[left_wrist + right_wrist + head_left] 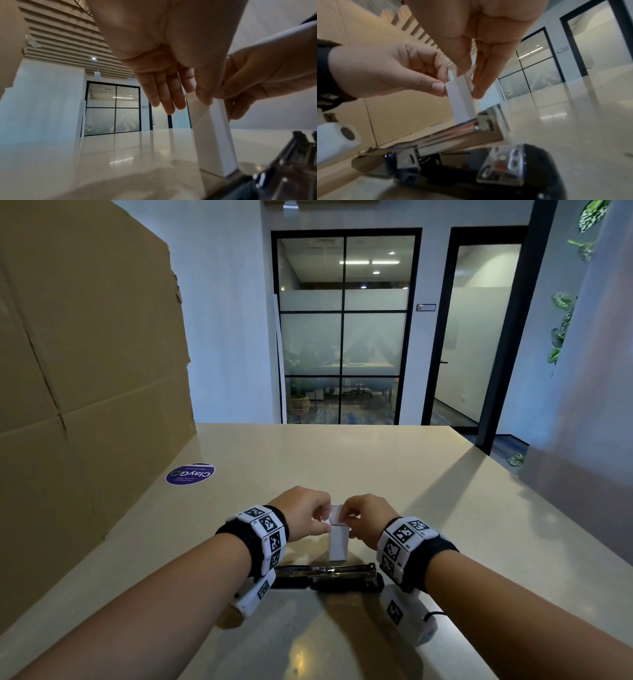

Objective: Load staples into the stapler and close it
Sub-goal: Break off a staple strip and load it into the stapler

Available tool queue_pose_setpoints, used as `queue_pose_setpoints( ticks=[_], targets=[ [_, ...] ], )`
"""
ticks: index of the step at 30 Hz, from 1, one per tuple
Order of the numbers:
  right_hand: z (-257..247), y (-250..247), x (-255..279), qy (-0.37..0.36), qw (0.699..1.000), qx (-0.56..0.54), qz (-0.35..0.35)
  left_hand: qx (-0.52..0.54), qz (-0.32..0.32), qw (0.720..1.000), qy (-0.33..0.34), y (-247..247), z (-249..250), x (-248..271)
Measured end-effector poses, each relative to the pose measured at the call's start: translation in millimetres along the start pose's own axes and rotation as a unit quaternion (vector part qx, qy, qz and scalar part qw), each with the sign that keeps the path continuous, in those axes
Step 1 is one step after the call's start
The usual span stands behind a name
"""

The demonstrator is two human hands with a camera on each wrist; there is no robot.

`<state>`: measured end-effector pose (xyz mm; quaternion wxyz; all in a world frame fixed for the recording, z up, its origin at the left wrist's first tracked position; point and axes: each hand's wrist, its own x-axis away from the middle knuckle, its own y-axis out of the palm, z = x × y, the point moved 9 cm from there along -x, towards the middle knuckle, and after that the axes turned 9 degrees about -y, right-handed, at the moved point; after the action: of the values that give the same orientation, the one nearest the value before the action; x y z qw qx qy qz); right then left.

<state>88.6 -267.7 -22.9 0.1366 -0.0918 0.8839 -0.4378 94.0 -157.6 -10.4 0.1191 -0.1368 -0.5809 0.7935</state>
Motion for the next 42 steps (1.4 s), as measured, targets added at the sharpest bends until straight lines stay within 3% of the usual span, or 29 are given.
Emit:
queue_pose_setpoints(
  ticks=[9, 16, 22, 28, 42],
  targets=[
    [-24.2, 18.8, 1.4, -0.033, 0.975, 0.156, -0.153, 0.036, 0.015, 0.999, -0.032, 5.7, -4.5, -3.0],
    [-31.1, 13.5, 10.3, -0.048, 0.977, 0.145, -0.146, 0.054, 0.031, 0.997, -0.039, 6.3, -4.3, -4.0],
    [-29.0, 17.1, 8.3, 0.019, 0.974, 0.129, -0.186, 0.08, 0.03, 0.995, -0.045, 7.0, -5.9, -6.8],
    [-33.5, 13.1, 8.7, 0.036, 0.967, 0.15, -0.2, 0.114, 0.027, 0.992, -0.049, 7.0, -4.6, -7.1],
    [-25.0, 14.7, 0.7, -0.004, 0.952, 0.243, -0.184, 0.141, 0.013, 0.988, -0.057, 8.0, -5.9, -6.9]
  ],
)
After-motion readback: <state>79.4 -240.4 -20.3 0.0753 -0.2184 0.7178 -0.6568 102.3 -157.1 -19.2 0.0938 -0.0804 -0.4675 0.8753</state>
